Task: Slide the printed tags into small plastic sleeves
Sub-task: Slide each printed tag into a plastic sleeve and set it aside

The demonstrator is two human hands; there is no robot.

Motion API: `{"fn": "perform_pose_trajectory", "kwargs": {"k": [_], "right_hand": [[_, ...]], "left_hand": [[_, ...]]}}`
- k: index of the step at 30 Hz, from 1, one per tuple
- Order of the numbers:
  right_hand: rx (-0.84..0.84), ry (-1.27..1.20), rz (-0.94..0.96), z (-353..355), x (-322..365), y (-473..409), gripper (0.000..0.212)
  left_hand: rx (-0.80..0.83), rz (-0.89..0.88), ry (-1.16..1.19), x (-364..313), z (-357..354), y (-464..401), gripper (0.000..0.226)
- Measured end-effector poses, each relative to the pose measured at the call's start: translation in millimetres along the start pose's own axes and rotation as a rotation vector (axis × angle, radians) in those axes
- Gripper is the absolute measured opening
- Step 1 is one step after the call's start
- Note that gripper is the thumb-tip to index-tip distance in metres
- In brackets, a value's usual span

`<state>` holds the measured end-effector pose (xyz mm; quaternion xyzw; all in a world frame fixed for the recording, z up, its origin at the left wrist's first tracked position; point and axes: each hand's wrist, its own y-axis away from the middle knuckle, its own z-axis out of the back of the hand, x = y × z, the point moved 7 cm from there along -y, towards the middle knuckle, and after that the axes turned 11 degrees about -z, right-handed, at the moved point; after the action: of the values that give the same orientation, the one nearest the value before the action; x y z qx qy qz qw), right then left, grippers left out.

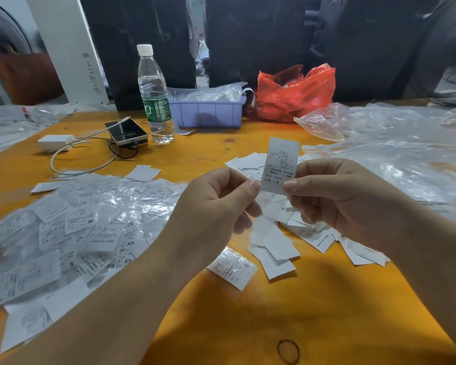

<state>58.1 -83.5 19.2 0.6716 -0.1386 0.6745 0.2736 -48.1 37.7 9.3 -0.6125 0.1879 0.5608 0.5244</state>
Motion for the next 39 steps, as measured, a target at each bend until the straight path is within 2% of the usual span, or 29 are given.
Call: {"fn": "perform_pose_trajectory", "kwargs": {"k": [3, 6, 11, 16, 23, 32, 39], "right_hand": [[0.022, 0.013, 0.001, -2.4, -0.7, -0.2, 0.006], [0.046, 0.03, -0.007, -5.4, -3.2, -0.4, 0.014], [0.056, 0.039, -0.013, -7.4, -4.1, -0.3, 0.011], [0.04, 0.031, -0.02, -6.1, -3.9, -1.0, 0.022], [-0.032, -0.025, 0.057, 5.4, 4.1, 0.0, 0.005], [-0.109, -0.09, 0.103, 21.9, 10.3, 0.5, 0.005], [-0.104, -0.023, 0.148, 16.9, 13.7, 2.8, 0.006]], "left_hand": [[0.006, 0.0, 0.003, 0.0, -0.5, 0.0, 0.017], [0.011, 0.002, 0.011, 0.1, -0.9, 0.6, 0.017], [0.028, -0.001, -0.003, -0.3, -2.2, 0.4, 0.017], [0.05, -0.001, -0.009, -0.8, -3.6, 0.3, 0.017], [0.079, 0.009, -0.01, 0.3, -7.1, 1.7, 0.017], [0.03, 0.003, -0.004, 1.5, -0.1, 0.1, 0.017], [0.039, 0.003, 0.021, 0.9, -2.2, 0.2, 0.014]]}}
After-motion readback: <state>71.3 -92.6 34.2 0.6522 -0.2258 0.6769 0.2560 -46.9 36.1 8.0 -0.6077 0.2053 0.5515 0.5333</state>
